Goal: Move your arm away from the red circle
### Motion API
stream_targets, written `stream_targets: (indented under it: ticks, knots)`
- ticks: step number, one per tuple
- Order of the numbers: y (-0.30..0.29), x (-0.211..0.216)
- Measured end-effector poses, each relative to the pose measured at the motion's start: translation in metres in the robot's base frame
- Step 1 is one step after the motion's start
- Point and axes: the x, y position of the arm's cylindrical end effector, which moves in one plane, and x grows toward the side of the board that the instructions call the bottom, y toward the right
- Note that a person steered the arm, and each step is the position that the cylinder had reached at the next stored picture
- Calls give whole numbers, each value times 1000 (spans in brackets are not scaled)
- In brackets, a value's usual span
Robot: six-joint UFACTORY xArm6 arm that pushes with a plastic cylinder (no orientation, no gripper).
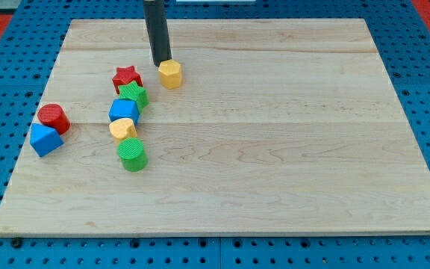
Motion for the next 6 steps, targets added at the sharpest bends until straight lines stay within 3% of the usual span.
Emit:
stream_targets:
  ticks: [1,2,3,4,6]
  knots:
    - [8,4]
    - [8,-27]
    - [32,-29]
    - [52,-10]
    - [26,14]
